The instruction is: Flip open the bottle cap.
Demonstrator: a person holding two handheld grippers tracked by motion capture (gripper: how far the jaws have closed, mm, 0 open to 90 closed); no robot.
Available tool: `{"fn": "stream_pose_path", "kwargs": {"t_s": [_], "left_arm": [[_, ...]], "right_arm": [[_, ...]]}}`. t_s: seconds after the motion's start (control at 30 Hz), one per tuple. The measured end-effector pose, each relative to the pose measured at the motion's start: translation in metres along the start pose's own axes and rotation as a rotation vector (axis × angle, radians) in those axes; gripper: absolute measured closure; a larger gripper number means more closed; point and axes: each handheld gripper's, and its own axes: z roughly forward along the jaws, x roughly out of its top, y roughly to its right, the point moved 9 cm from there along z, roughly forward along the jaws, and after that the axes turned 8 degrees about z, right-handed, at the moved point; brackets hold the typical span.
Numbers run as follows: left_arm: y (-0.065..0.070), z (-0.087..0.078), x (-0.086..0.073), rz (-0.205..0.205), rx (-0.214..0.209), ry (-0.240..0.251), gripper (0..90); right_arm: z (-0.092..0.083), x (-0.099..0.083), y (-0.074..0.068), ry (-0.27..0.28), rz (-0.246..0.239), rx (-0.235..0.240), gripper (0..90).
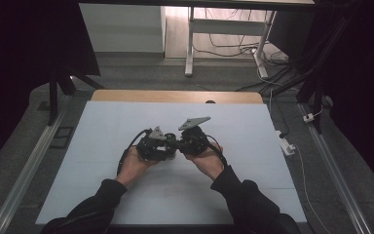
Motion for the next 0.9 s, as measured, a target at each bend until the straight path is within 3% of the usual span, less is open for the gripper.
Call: {"fn": "stream_pose_path", "kwargs": {"t_s": [0.53,0.9], "left_arm": [[0.000,0.000,0.000,0.001,0.001,0.000,53.6],[0.000,0.000,0.000,0.001,0.003,-0.002,53.6]], "right_arm": [[-0.003,0.019,0.007,0.037,0.001,-0.012,88.9],[0.005,0.033,0.020,0.058,0.023,-0.028,88.9]]}}
